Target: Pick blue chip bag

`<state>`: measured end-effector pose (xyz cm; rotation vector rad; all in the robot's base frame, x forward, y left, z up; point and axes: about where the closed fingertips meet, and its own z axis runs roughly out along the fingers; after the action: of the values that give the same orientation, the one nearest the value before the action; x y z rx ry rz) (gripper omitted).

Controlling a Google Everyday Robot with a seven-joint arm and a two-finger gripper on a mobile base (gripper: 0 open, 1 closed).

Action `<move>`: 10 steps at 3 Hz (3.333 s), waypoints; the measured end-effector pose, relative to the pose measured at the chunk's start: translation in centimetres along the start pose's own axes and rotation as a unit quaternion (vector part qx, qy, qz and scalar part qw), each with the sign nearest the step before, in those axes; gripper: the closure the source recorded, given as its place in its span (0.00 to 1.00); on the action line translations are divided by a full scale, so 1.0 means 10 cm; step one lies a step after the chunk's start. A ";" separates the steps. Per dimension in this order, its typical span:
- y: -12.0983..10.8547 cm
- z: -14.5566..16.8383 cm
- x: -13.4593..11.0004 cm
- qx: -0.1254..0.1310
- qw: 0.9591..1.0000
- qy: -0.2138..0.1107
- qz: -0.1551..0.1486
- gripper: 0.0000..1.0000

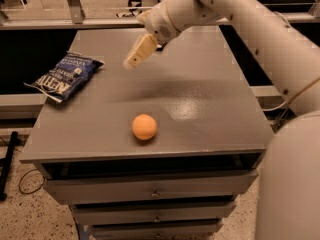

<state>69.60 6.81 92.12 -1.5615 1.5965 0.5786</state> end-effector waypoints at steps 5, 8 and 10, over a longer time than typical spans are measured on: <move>0.12 1.81 -0.52 -0.036 0.997 0.006 0.071 0.00; 0.38 1.88 -0.44 -0.068 0.994 -0.003 0.081 0.64; 0.30 1.34 -0.60 -0.020 0.997 -0.031 0.064 1.00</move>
Offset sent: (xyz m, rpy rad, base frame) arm 0.0525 0.1298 -0.0243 0.1334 0.1287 -0.1329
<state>69.16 21.34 88.65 -1.4626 1.6566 0.7248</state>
